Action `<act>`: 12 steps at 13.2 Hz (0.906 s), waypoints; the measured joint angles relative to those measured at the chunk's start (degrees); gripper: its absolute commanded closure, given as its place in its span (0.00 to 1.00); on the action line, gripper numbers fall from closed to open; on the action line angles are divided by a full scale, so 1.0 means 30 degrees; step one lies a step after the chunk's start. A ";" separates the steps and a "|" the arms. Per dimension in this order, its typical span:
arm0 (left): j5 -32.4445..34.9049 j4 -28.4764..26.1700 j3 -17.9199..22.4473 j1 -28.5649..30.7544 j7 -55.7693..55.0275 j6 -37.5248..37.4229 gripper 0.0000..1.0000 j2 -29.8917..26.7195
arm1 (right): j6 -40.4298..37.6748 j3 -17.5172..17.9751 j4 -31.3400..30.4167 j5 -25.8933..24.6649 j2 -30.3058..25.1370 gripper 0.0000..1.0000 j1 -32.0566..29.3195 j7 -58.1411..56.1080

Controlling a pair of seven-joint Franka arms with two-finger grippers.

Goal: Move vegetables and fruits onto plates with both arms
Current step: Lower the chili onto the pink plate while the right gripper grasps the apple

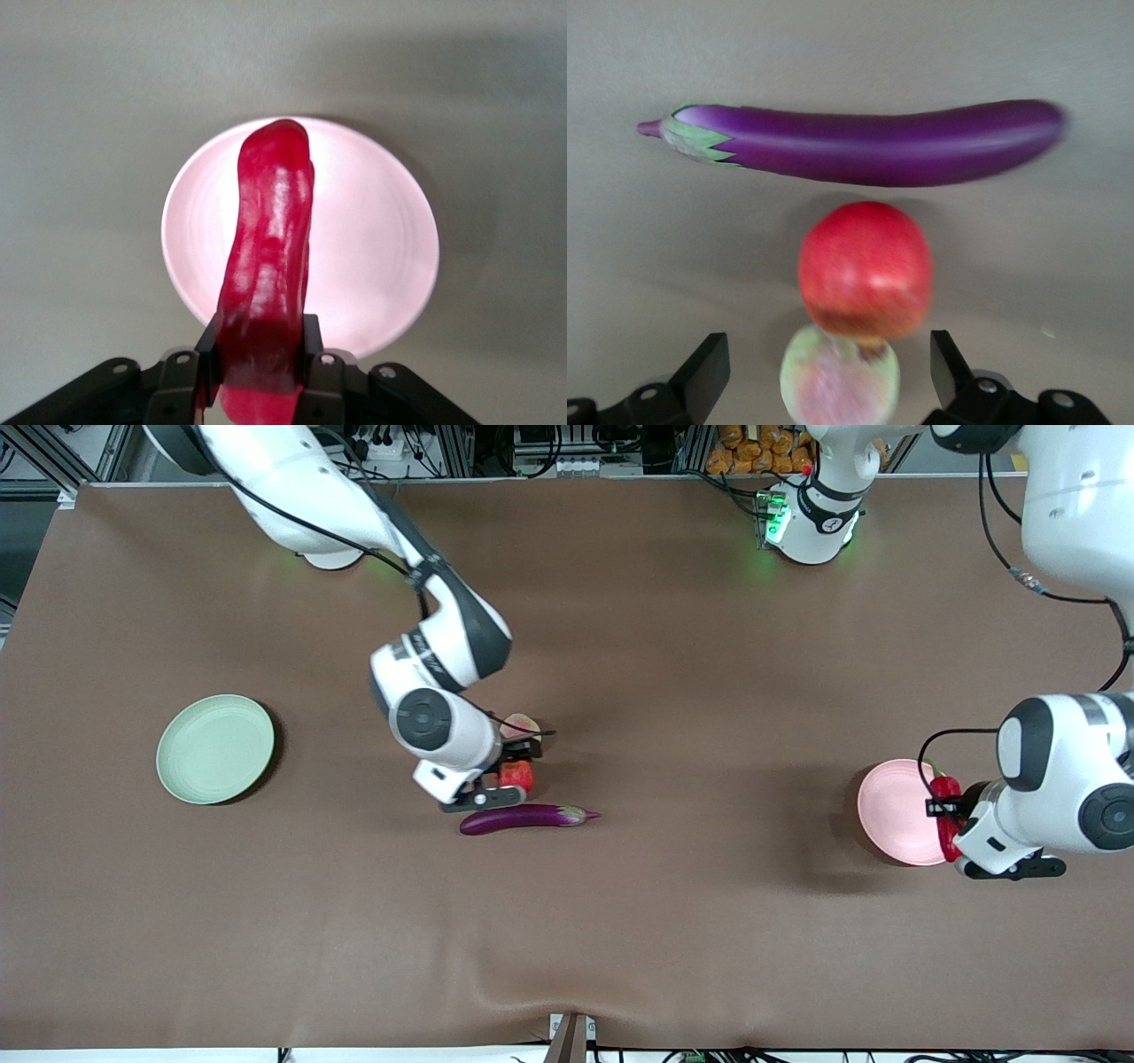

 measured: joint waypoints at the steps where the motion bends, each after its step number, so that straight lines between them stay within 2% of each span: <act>1: 0.0000 0.0000 -0.0001 0.0024 0.0000 0.0375 1.00 0.0380 | 0.0366 -0.0046 0.0018 -0.0164 0.0461 0.00 0.0211 0.0060; 7: 0.0001 -0.0543 0.0011 0.0553 -0.0023 0.0587 1.00 0.1198 | 0.0393 -0.0196 0.0142 -0.1529 0.0758 0.00 0.0273 0.0082; 9: 0.0001 -0.0978 0.0008 0.0611 -0.0023 0.0586 0.36 0.1205 | 0.0324 -0.0322 0.0141 -0.2458 0.0824 0.00 0.0259 0.0128; 11: 0.0001 -0.1156 -0.0026 0.0605 -0.0024 0.0579 0.00 0.1206 | 0.0314 -0.0406 0.0141 -0.2855 0.0972 0.00 0.0224 0.0148; 12: 0.0001 -0.1149 -0.0029 0.0601 -0.0024 0.0579 0.00 0.1196 | 0.0322 -0.0417 0.0140 -0.2882 0.1064 0.00 0.0204 0.0149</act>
